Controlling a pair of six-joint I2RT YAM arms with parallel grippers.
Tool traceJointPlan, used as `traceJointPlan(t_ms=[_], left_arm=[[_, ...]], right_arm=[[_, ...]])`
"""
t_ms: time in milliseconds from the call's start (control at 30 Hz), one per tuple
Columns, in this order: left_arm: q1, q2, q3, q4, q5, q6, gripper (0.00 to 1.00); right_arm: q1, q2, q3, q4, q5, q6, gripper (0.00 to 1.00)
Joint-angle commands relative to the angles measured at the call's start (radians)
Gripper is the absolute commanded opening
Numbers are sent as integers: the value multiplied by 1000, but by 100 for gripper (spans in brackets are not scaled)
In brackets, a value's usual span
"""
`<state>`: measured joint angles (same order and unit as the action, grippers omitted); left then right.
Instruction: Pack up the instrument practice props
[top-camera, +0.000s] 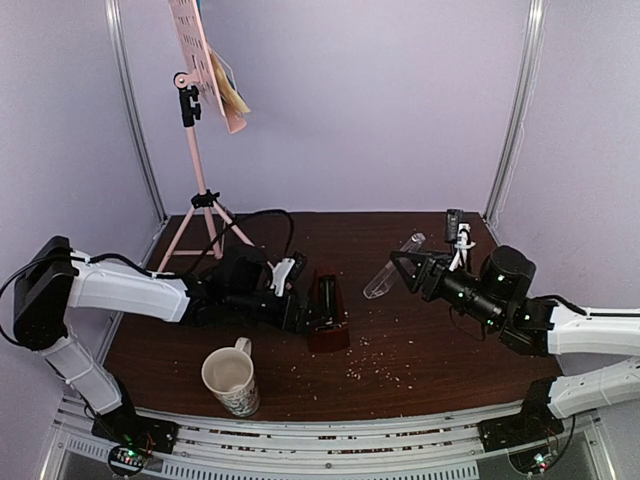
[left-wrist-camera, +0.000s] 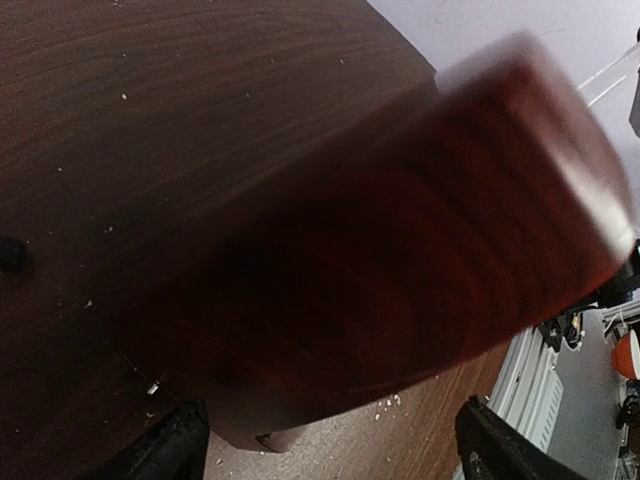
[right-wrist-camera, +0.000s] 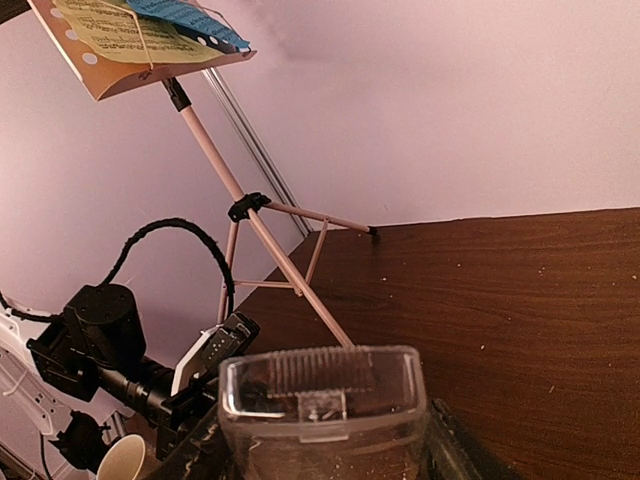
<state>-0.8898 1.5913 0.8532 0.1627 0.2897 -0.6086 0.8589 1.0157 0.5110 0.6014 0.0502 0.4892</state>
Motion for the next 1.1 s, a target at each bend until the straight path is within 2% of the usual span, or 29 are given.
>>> traceJointPlan(t_ms=[0,200,367,600,667,767,867,1000,1067], left_arm=[[-47,44,53,52,-2,31,89],[-60,48,53,92,-2,34,89],[-35,-44,48,47,-13,92,90],[156,-153,190,-238,112,274,92],[236,-163,224,-254,193,261,93],[351,-188,214,-181,297,199,92],[416,-207,204,-166,240,233,92],[430,-227,182,-185,86,354,92],[441,-224,181,-207,57,369,92]], right_arm=[[22,8,-21,56,33,7,52],[60,4,-37,58,73,-11,53],[124,25,-52,62,135,-48,53],[249,141,14,12,270,-111,52],[287,186,33,20,317,-121,52],[330,261,66,33,385,-128,52],[351,316,81,60,427,-136,52],[356,363,80,104,474,-153,52],[356,384,77,129,495,-163,52]])
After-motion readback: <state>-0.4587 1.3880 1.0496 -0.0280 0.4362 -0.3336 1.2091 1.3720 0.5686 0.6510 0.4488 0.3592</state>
